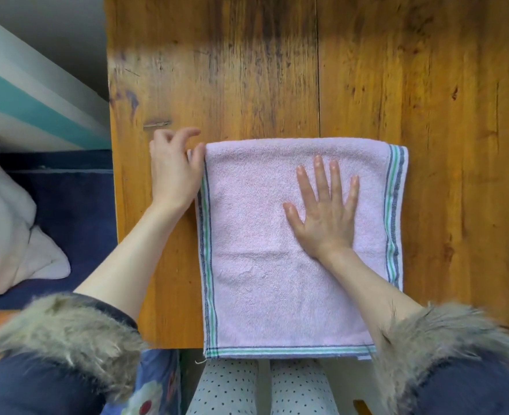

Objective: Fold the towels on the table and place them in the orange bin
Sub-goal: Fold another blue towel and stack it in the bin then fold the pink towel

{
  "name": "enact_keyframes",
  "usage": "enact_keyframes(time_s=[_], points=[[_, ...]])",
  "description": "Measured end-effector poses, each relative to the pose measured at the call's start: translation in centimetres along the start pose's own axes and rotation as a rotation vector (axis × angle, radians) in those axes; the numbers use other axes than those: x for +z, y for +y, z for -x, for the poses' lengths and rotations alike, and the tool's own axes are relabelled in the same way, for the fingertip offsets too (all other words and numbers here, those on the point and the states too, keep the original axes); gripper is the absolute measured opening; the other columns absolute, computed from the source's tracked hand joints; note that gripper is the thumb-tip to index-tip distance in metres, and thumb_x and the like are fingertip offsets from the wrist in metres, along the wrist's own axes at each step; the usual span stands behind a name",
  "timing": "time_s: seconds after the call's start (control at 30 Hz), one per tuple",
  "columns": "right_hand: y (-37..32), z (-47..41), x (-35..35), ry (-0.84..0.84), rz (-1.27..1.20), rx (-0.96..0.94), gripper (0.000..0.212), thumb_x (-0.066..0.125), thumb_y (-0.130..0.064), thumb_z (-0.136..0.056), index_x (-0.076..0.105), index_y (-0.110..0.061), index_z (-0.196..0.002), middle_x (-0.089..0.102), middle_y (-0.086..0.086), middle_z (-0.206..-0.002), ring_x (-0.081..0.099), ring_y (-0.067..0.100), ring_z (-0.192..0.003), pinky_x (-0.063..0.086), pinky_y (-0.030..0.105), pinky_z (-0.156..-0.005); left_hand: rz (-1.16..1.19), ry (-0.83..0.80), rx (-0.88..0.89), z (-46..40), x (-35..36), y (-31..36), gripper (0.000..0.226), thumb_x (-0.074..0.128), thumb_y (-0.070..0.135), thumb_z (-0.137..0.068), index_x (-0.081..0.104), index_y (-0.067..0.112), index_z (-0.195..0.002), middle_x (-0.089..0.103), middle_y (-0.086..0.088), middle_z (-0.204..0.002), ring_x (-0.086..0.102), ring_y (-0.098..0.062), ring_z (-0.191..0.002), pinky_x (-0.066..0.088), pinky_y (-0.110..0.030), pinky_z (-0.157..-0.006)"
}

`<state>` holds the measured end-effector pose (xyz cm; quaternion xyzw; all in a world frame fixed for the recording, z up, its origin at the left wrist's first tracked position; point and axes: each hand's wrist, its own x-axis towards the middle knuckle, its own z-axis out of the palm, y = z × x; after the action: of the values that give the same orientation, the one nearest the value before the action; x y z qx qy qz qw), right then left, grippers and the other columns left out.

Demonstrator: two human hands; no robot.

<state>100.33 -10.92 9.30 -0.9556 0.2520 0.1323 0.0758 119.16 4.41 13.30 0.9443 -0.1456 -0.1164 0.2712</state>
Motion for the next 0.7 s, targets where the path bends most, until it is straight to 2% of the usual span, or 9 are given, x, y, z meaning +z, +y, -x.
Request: enact_keyframes(time_s=[0.1, 0.17, 0.23, 0.3, 0.5, 0.53, 0.6, 0.7], points=[[0.1, 0.0, 0.1, 0.001, -0.001, -0.002, 0.070, -0.001, -0.063, -0.089, -0.001, -0.028, -0.150, -0.007, 0.002, -0.159, -0.011, 0.022, -0.145, -0.002, 0.058, -0.114, -0.256, -0.009, 0.335, 0.5, 1.2, -0.4, 0.037, 0.045, 0.030, -0.095, 0.052, 0.021, -0.130, 0.044, -0.014, -0.135, 0.039, -0.034, -0.125, 0.031, -0.042, -0.095], [0.1, 0.0, 0.1, 0.000, -0.004, -0.005, 0.070, 0.000, -0.063, -0.089, 0.000, -0.028, -0.150, -0.007, 0.002, -0.159, -0.011, 0.022, -0.145, -0.002, 0.058, -0.114, -0.330, -0.099, 0.521, 1.1, 2.0, -0.6, 0.042, 0.037, 0.030, -0.097, 0.044, 0.017, -0.137, 0.036, -0.013, -0.147, 0.029, -0.032, -0.137, 0.023, -0.044, -0.105], [0.1, -0.1, 0.1, 0.001, -0.004, -0.006, 0.069, 0.002, -0.063, -0.090, -0.001, -0.029, -0.150, -0.007, 0.001, -0.159, -0.011, 0.022, -0.145, -0.002, 0.058, -0.114, -0.385, -0.222, 0.628, 1.9, 3.0, -1.0, 0.050, 0.029, 0.032, -0.099, 0.033, 0.012, -0.144, 0.026, -0.012, -0.153, 0.017, -0.031, -0.143, 0.012, -0.047, -0.114], [0.1, 0.0, 0.1, -0.001, -0.006, -0.006, 0.068, 0.005, -0.062, -0.090, -0.002, -0.029, -0.149, -0.008, 0.001, -0.159, -0.013, 0.022, -0.145, -0.004, 0.058, -0.114, -0.425, -0.289, 0.609, 2.5, 3.6, -1.6, 0.055, 0.023, 0.038, -0.099, 0.023, 0.011, -0.147, 0.016, -0.012, -0.156, 0.007, -0.030, -0.144, 0.005, -0.045, -0.117], [0.2, 0.0, -0.1, -0.001, -0.051, -0.035, 0.066, 0.010, -0.060, -0.091, 0.001, -0.031, -0.149, -0.012, -0.003, -0.157, -0.014, 0.020, -0.145, -0.010, 0.054, -0.113, -0.471, -0.294, 0.497, 2.4, 4.1, -1.4, 0.060, 0.014, 0.049, -0.095, 0.012, 0.023, -0.150, -0.001, -0.006, -0.158, -0.006, -0.026, -0.145, -0.008, -0.037, -0.115], [0.4, 0.0, -0.3, 0.018, -0.093, -0.051, 0.064, 0.011, -0.057, -0.092, 0.006, -0.030, -0.150, -0.007, -0.003, -0.157, -0.010, 0.019, -0.146, -0.010, 0.052, -0.114, -0.441, -0.306, 0.490, 2.3, 4.0, -1.2, 0.061, 0.012, 0.049, -0.094, 0.012, 0.024, -0.150, -0.001, -0.005, -0.158, -0.007, -0.026, -0.145, -0.009, -0.038, -0.115], [1.4, -0.1, -1.0, 0.110, -0.236, -0.066, 0.058, 0.018, -0.046, -0.095, 0.029, -0.022, -0.146, 0.019, 0.002, -0.156, 0.013, 0.019, -0.145, -0.002, 0.048, -0.115, -0.381, -0.306, 0.473, 2.1, 3.6, -1.1, 0.060, 0.011, 0.045, -0.094, 0.017, 0.022, -0.149, 0.006, -0.006, -0.158, -0.002, -0.027, -0.145, -0.007, -0.040, -0.115], [4.6, -1.2, -2.4, 0.380, -0.293, -0.016, 0.037, 0.038, -0.020, -0.094, 0.056, -0.010, -0.125, 0.053, 0.011, -0.134, 0.046, 0.025, -0.128, 0.023, 0.052, -0.108, -0.330, -0.186, 0.447, 1.3, 2.6, -1.4, 0.049, 0.022, 0.028, -0.097, 0.034, 0.013, -0.142, 0.033, -0.013, -0.149, 0.024, -0.031, -0.140, 0.012, -0.049, -0.112]])
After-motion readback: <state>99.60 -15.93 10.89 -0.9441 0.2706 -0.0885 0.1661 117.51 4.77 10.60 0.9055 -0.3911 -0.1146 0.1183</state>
